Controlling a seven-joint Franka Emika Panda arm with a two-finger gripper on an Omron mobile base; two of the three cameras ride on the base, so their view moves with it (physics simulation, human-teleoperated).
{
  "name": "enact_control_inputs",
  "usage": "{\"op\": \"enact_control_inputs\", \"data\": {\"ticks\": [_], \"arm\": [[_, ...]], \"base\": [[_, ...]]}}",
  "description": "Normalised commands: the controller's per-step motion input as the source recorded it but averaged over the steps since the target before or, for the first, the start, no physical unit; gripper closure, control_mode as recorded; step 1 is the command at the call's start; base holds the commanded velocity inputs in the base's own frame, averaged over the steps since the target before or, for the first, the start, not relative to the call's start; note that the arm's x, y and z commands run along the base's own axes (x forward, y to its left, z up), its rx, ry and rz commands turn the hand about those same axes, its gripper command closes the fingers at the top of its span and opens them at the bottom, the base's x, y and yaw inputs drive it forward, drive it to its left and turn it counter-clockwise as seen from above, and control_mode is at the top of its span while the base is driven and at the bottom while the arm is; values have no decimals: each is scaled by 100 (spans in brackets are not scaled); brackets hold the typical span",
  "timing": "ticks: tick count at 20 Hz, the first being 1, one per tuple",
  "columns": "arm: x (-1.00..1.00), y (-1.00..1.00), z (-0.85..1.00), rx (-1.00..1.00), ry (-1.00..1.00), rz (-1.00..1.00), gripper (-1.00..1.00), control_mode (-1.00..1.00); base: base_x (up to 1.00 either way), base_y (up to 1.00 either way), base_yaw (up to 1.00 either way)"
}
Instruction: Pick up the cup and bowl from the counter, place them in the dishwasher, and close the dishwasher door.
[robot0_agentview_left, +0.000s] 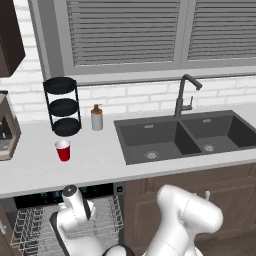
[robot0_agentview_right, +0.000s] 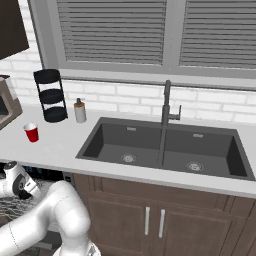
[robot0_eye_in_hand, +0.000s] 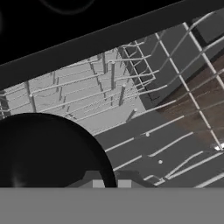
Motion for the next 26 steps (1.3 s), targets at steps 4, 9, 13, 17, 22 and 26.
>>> {"op": "enact_control_inputs", "data": {"ticks": [4,9,13,17,22,26], "arm": [[14,2,-48,-2,0,0,100,-100],[0,4,-71,-3,0,0,100,-100],[0,4,-65,-4,0,0,100,-100],[0,4,-57,-4,5,0,100,-100],[0,8,-8,-1,2,0,-100,-100],[-1,3,13,-1,0,0,-100,-100]], "base": [[0,0,0],[0,0,0],[0,0,0],[0,0,0],[0,0,0],[0,0,0]]}}
